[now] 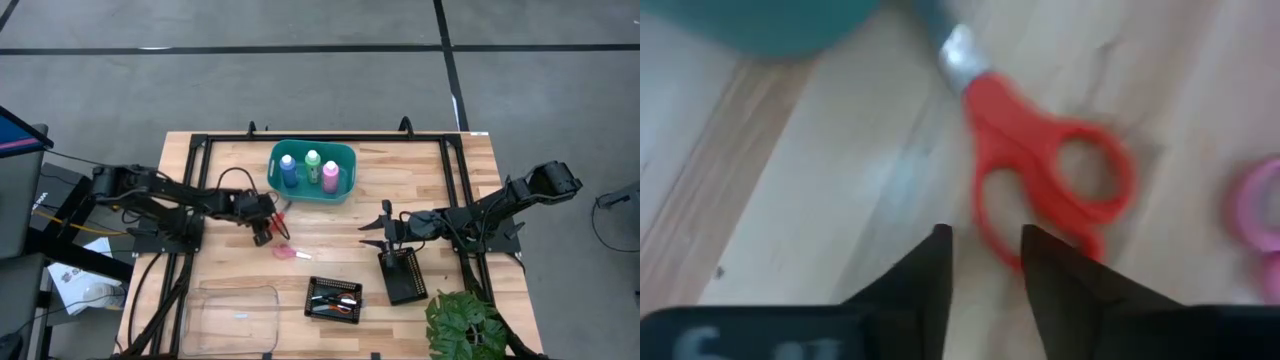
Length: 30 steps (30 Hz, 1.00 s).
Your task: Pick & Place Paint Supplies
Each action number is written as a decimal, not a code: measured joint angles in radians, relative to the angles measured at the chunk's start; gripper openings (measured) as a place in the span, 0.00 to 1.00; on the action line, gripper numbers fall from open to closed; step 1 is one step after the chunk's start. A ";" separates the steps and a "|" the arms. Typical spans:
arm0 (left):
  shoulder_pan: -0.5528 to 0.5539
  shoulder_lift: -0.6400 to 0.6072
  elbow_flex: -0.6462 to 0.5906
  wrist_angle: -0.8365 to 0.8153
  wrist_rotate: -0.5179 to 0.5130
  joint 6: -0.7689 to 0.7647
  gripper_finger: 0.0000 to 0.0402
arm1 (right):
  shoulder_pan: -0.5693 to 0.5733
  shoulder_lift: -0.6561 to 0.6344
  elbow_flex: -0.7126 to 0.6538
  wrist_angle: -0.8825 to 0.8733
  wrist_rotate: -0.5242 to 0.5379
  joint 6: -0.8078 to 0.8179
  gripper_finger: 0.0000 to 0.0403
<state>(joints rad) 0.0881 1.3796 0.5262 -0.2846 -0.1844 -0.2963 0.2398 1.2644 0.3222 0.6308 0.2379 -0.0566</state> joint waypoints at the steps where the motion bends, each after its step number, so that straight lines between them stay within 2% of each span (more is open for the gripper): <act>1: 0.008 0.018 0.000 0.004 -0.001 0.001 0.30 | 0.000 0.000 0.000 0.000 0.000 0.000 0.36; 5: 0.029 0.073 0.005 0.022 0.005 0.004 0.35 | 0.000 0.000 0.000 -0.007 0.000 0.002 0.36; 8: 0.031 0.094 0.007 0.029 0.001 0.011 0.32 | 0.000 0.000 0.000 -0.014 0.000 0.002 0.36; 11: 0.027 0.096 0.006 0.032 0.000 0.035 0.22 | 0.000 0.000 0.000 -0.015 0.000 0.003 0.36; 15: 0.026 0.095 0.006 0.028 0.018 0.054 0.03 | 0.000 0.000 0.000 -0.020 0.000 0.004 0.36; 18: 0.005 0.095 0.005 0.030 0.013 0.083 0.02 | 0.000 0.000 0.000 -0.021 0.000 0.004 0.36; 26: -0.098 0.074 0.009 0.067 -0.123 0.103 0.01 | 0.000 0.000 0.000 -0.020 0.000 0.004 0.36; 30: -0.107 0.066 0.025 0.090 -0.127 0.105 0.00 | 0.000 0.000 0.000 -0.019 0.000 0.004 0.36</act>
<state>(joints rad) -0.0191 1.4459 0.5513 -0.1947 -0.3115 -0.1909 0.2394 1.2644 0.3222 0.6123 0.2379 -0.0525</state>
